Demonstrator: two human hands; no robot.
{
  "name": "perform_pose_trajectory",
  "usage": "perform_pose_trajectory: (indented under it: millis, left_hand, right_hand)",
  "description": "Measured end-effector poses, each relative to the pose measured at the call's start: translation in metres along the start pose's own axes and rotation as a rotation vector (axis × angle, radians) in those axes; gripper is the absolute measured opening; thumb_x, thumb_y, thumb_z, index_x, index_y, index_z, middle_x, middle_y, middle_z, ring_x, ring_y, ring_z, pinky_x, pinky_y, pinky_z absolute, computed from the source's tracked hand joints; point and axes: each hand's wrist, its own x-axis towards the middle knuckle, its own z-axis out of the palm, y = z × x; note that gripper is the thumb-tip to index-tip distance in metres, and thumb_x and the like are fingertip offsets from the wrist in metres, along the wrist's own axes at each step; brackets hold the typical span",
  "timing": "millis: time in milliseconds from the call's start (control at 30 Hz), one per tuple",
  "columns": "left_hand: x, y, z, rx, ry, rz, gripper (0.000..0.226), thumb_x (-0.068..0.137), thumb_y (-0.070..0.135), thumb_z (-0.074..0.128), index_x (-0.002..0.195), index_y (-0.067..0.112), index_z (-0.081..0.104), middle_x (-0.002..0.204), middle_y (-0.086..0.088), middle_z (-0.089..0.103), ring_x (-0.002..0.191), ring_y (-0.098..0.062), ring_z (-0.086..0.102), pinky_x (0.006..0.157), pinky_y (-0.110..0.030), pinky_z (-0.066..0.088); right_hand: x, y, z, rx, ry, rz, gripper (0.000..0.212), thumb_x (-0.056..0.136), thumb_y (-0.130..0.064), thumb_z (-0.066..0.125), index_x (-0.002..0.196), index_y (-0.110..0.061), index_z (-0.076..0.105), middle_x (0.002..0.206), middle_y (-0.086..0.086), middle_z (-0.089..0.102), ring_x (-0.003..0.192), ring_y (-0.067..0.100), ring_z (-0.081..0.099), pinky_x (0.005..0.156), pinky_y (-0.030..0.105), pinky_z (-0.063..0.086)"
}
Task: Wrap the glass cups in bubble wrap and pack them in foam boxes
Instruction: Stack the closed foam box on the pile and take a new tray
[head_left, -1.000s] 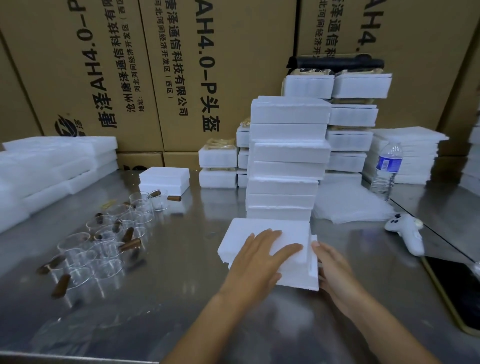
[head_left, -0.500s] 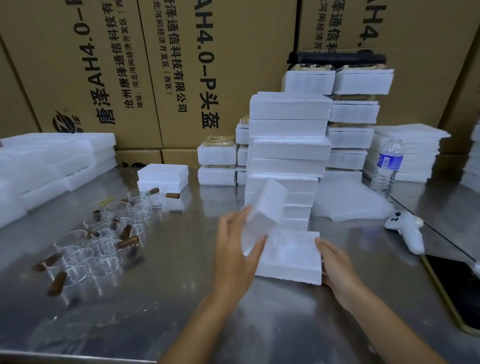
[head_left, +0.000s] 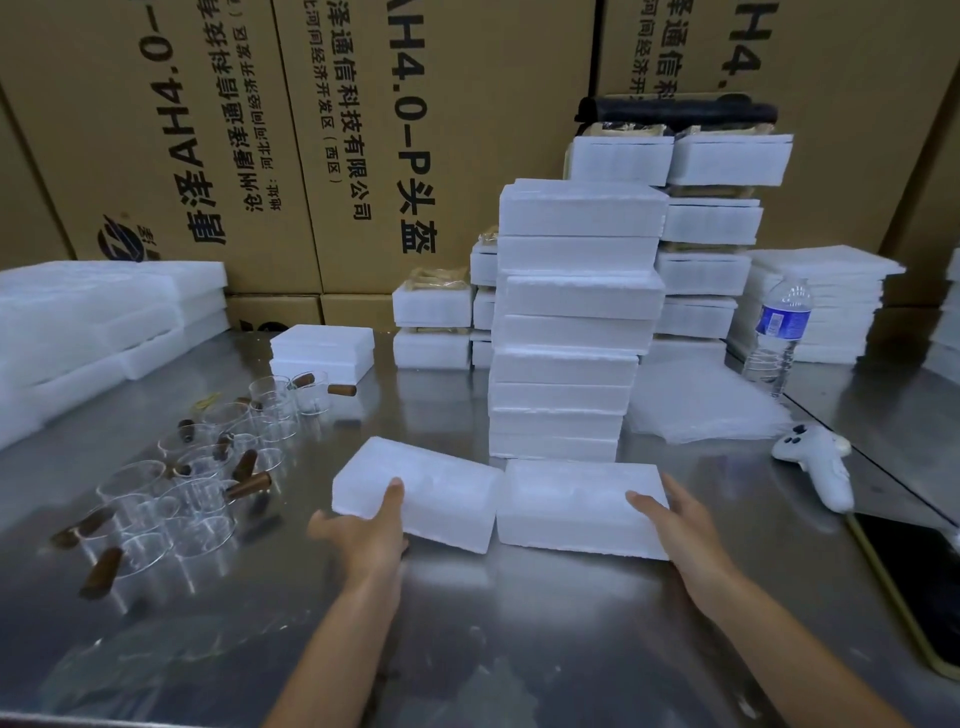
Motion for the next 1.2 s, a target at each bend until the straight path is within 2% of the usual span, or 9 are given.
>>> perform_pose_trajectory:
  millis: [167, 300, 433, 533, 667, 767, 933, 1033, 1200]
  left_hand:
    - [0.003, -0.005, 0.001, 0.306, 0.037, 0.19, 0.083, 0.076, 0.032, 0.078, 0.135, -0.001, 0.029, 0.133, -0.018, 0.035, 0.122, -0.033, 0.042, 0.101, -0.045, 0.041]
    - [0.002, -0.004, -0.001, 0.605, 0.158, 0.245, 0.085, 0.076, 0.052, 0.07, 0.133, -0.003, 0.037, 0.14, -0.022, 0.029, 0.131, -0.036, 0.025, 0.109, -0.044, 0.02]
    - [0.007, -0.007, -0.005, 0.741, 0.132, 0.267, 0.071, 0.09, 0.052, 0.05, 0.131, -0.006, 0.041, 0.146, -0.023, 0.022, 0.136, -0.036, 0.017, 0.112, -0.044, 0.011]
    - [0.008, -0.003, -0.009, 0.759, 0.113, 0.309, 0.064, 0.092, 0.044, 0.052, 0.132, -0.004, 0.04, 0.147, -0.023, 0.023, 0.136, -0.037, 0.018, 0.112, -0.044, 0.012]
    - [0.013, 0.007, -0.029, 0.804, 0.091, 0.661, 0.054, 0.091, 0.029, 0.059, 0.132, -0.002, 0.043, 0.136, -0.022, 0.039, 0.129, -0.037, 0.03, 0.109, -0.043, 0.02]
    - [0.036, 0.021, -0.052, 1.063, 0.143, 0.894, 0.044, 0.086, 0.019, 0.064, 0.123, -0.002, 0.053, 0.12, -0.024, 0.053, 0.118, -0.041, 0.041, 0.104, -0.049, 0.027]
    - [0.078, 0.043, -0.076, 1.585, 0.201, 0.857, 0.043, 0.081, -0.001, 0.054, 0.124, -0.001, 0.048, 0.126, -0.02, 0.055, 0.124, -0.041, 0.038, 0.108, -0.052, 0.02]
    - [0.094, 0.049, -0.078, 1.789, 0.178, 0.858, 0.049, 0.084, 0.004, 0.05, 0.132, 0.008, 0.042, 0.133, -0.008, 0.053, 0.132, -0.032, 0.034, 0.114, -0.051, 0.014]
    - [0.11, 0.059, -0.076, 1.922, 0.155, 0.936, 0.044, 0.085, 0.005, 0.05, 0.127, 0.018, 0.051, 0.128, -0.002, 0.055, 0.124, -0.024, 0.045, 0.106, -0.04, 0.027]
  right_hand:
    - [0.003, 0.009, 0.005, -0.096, 0.024, -0.047, 0.036, 0.088, -0.014, 0.061, 0.122, -0.026, 0.057, 0.114, -0.009, 0.064, 0.104, 0.01, 0.059, 0.087, 0.028, 0.042]
    - [0.007, 0.012, 0.01, -0.184, 0.071, -0.079, 0.042, 0.089, -0.016, 0.06, 0.129, -0.022, 0.051, 0.121, -0.006, 0.06, 0.11, 0.015, 0.055, 0.096, 0.03, 0.04]
    - [0.008, 0.015, 0.013, -0.23, 0.167, -0.145, 0.049, 0.091, -0.023, 0.059, 0.136, -0.016, 0.043, 0.131, -0.001, 0.052, 0.116, 0.015, 0.048, 0.098, 0.029, 0.035]
    - [0.01, 0.02, 0.015, -0.195, 0.248, -0.174, 0.053, 0.091, -0.023, 0.059, 0.138, -0.012, 0.039, 0.137, 0.005, 0.048, 0.12, 0.018, 0.046, 0.097, 0.027, 0.032]
    - [0.014, 0.027, 0.015, -0.165, 0.266, -0.21, 0.051, 0.091, -0.019, 0.058, 0.138, -0.01, 0.039, 0.137, 0.008, 0.048, 0.125, 0.02, 0.044, 0.098, 0.029, 0.031]
    - [0.017, 0.031, 0.014, -0.156, 0.262, -0.221, 0.051, 0.092, -0.019, 0.058, 0.138, -0.009, 0.039, 0.138, 0.008, 0.046, 0.126, 0.019, 0.042, 0.099, 0.029, 0.03]
    - [0.019, 0.033, 0.013, -0.165, 0.249, -0.236, 0.048, 0.092, -0.018, 0.057, 0.136, -0.008, 0.042, 0.136, 0.01, 0.048, 0.126, 0.025, 0.044, 0.105, 0.037, 0.033]
    - [0.019, 0.034, 0.013, -0.16, 0.26, -0.242, 0.046, 0.093, -0.017, 0.056, 0.135, -0.008, 0.042, 0.135, 0.01, 0.049, 0.125, 0.025, 0.044, 0.103, 0.035, 0.033]
    - [0.017, 0.034, 0.013, -0.16, 0.27, -0.257, 0.043, 0.093, -0.017, 0.056, 0.133, -0.01, 0.044, 0.131, 0.008, 0.051, 0.122, 0.024, 0.045, 0.097, 0.032, 0.033]
